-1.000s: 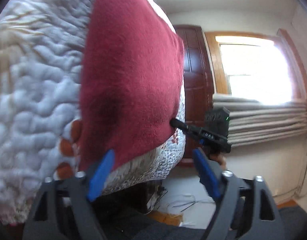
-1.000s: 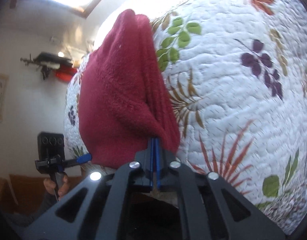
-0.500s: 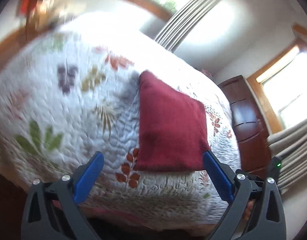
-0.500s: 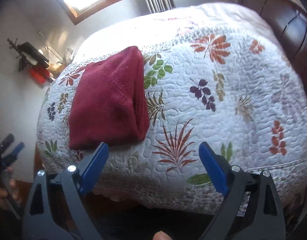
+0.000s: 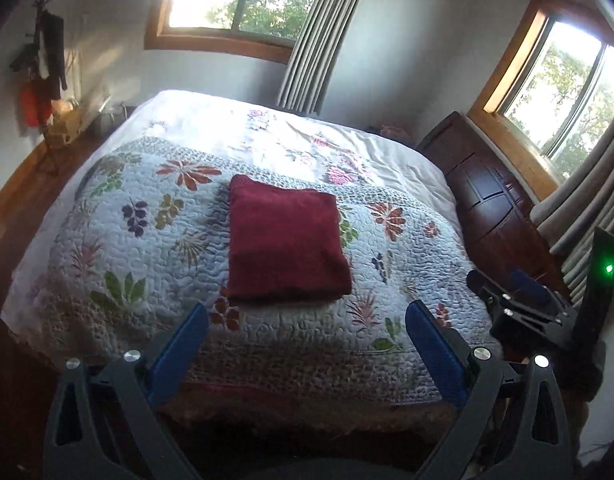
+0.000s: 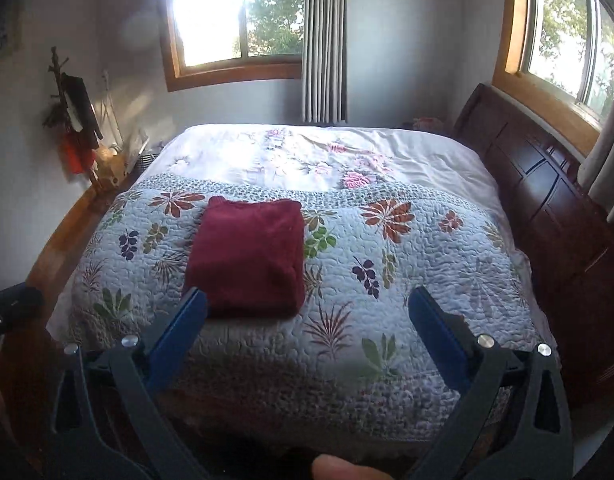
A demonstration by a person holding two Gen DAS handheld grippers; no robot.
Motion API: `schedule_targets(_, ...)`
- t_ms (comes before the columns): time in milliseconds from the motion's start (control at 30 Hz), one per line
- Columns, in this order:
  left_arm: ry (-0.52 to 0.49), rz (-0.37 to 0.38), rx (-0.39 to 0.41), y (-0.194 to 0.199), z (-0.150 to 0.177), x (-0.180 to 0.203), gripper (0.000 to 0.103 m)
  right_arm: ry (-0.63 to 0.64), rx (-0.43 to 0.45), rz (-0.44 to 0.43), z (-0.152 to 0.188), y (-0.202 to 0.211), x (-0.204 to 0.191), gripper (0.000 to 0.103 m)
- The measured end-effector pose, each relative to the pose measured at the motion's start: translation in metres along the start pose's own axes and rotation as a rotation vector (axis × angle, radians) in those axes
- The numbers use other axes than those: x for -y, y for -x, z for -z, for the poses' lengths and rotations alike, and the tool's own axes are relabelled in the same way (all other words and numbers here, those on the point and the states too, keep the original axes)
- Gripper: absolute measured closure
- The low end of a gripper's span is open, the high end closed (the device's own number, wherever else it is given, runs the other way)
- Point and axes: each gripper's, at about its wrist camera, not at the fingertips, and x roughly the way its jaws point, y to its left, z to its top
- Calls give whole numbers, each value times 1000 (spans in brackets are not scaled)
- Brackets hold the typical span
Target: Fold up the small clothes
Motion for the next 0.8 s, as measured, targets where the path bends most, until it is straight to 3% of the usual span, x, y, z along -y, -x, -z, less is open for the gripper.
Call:
schedule_targets(333,-58,26,-56,0,14,-6,4,-22,12,55,13,36,-34,3)
schedule_targets(800,-43,20,-45,15,17,-30,4,0,-18,23,13,32,-67,3)
